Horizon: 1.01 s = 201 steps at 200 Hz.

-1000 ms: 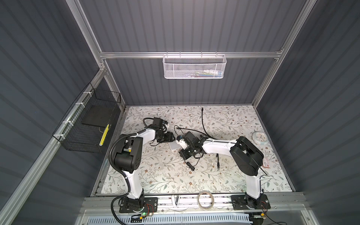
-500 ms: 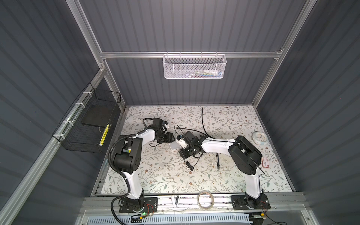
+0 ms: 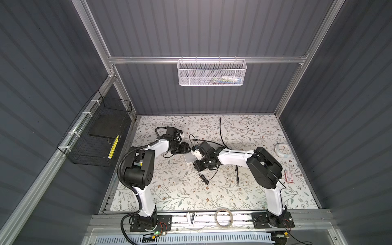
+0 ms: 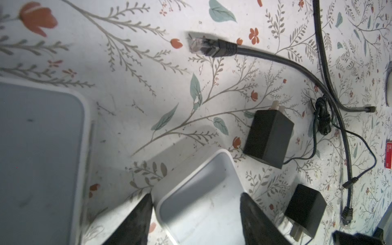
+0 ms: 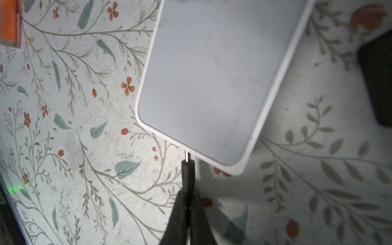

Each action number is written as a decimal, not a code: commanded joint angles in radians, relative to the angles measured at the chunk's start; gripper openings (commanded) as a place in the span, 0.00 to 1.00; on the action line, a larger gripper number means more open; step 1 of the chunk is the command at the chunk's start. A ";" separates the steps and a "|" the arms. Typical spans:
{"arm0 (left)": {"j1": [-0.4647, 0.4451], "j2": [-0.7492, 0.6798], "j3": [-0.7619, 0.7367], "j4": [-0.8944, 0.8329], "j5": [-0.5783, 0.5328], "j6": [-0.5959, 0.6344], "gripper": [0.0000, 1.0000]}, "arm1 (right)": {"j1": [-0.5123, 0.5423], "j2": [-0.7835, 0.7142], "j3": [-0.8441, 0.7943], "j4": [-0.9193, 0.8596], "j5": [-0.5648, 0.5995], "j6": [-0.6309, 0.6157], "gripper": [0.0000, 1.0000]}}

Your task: Insert the plug into the switch port

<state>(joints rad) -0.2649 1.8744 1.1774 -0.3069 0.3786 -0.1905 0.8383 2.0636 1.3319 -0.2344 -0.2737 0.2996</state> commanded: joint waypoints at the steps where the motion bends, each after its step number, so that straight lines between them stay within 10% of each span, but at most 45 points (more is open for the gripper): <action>1: 0.000 0.015 0.021 -0.009 0.026 0.012 0.66 | -0.014 0.032 0.013 -0.040 0.014 0.018 0.00; 201: 0.000 0.114 0.161 -0.045 0.047 0.136 0.67 | -0.027 0.052 0.035 -0.063 0.028 0.036 0.00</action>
<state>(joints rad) -0.2649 1.9224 1.2995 -0.3206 0.3878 -0.1204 0.8204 2.0865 1.3693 -0.2535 -0.2733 0.3214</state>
